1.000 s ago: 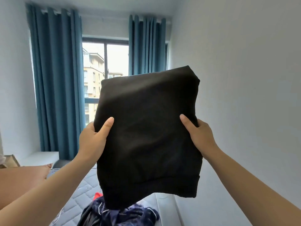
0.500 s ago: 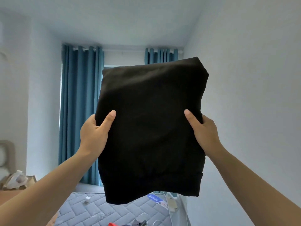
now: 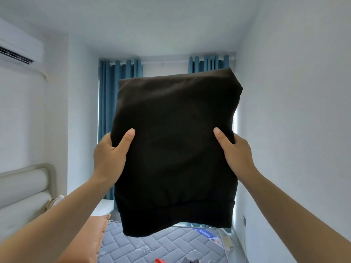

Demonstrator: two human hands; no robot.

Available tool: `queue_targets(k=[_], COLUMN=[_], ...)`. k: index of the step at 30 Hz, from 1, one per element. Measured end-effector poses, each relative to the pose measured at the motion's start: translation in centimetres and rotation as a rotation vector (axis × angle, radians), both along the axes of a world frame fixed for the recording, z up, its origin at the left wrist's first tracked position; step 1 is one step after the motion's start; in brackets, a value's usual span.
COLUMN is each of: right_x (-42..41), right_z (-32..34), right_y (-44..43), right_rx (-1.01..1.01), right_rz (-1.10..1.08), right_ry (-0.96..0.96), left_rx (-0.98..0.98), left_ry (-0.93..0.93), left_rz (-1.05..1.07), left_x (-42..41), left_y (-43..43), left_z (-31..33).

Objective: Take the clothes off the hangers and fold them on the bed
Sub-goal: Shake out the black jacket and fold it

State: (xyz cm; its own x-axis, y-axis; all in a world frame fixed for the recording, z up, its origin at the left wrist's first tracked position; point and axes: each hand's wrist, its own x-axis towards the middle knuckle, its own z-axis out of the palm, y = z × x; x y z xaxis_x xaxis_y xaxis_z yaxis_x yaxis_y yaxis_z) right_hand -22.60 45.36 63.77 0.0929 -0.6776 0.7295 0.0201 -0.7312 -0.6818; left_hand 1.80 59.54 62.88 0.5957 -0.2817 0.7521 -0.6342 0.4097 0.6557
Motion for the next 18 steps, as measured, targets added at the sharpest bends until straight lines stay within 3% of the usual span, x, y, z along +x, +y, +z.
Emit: queue_targets(k=[10,18], right_x=[8.2,19.1], right_z=[-0.4,-1.6], right_y=[-3.3,2.5], right_rx=[-0.013,-0.008], right_rz=[0.376,0.732], right_ry=[-0.022,-0.001], left_rx=[0.022,0.092], left_ry=[0.003,0.031], left_rz=[0.424,0.798], left_x=[1.7,4.4], left_y=[5.2,15.3], left_z=[0.0,-1.1])
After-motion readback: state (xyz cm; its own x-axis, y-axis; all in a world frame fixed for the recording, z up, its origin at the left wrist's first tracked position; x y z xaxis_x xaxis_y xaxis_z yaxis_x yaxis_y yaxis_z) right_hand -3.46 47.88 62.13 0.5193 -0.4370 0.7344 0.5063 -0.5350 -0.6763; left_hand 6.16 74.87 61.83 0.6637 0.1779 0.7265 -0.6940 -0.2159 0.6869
